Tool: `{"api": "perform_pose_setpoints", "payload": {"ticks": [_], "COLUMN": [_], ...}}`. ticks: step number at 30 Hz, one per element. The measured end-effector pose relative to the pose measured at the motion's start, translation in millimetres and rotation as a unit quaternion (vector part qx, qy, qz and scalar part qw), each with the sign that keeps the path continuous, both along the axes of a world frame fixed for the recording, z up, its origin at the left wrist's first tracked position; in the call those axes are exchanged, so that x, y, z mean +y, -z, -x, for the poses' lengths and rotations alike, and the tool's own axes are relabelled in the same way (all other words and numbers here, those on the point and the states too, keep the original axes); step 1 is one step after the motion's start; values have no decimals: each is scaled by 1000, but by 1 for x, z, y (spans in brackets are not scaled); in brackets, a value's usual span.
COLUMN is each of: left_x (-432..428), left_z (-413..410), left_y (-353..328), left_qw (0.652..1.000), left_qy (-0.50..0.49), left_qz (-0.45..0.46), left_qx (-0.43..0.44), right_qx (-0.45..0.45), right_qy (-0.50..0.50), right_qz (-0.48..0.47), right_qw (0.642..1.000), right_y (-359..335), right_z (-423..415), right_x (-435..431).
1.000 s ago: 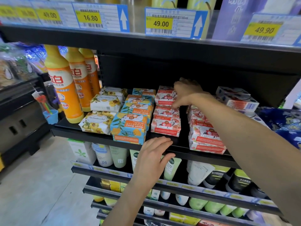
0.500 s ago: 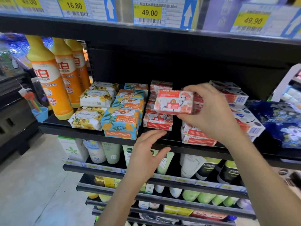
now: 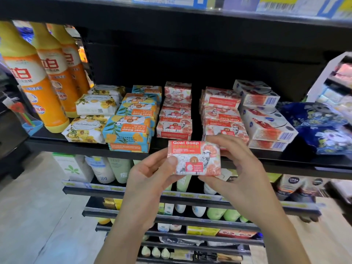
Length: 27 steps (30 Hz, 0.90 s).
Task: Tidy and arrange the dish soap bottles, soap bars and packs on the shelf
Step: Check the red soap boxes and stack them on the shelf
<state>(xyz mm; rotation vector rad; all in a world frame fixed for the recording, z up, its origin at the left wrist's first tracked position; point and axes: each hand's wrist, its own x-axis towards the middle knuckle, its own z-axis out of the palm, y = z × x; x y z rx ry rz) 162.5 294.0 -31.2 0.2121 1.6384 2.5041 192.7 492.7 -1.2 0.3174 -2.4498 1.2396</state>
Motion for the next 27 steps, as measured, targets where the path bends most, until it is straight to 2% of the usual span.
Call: {"api": "perform_pose_setpoints", "payload": {"ticks": [6,11,20,27], "left_x": [-2,-6,-6,-6], "left_z": [-9,-8,-13,-16], "left_y": [5,11,15,12], "left_qw": [999,1000,1000,999], "left_qy": [-12,-6,6,26], "left_qz": [-24,-7,-1,-17], "left_qx": [-21,-14,-18,17], "right_qx": [-63,-113,-114,-67], "right_qy": [8,-20,8,-15], "right_qz": [92,241,271,298], "right_qw": [994,964,956,952], "right_y": [14,15,16,17], "right_z": [-10,-14,-17,-19], "right_x": [-6,-12,-16,-14]}}
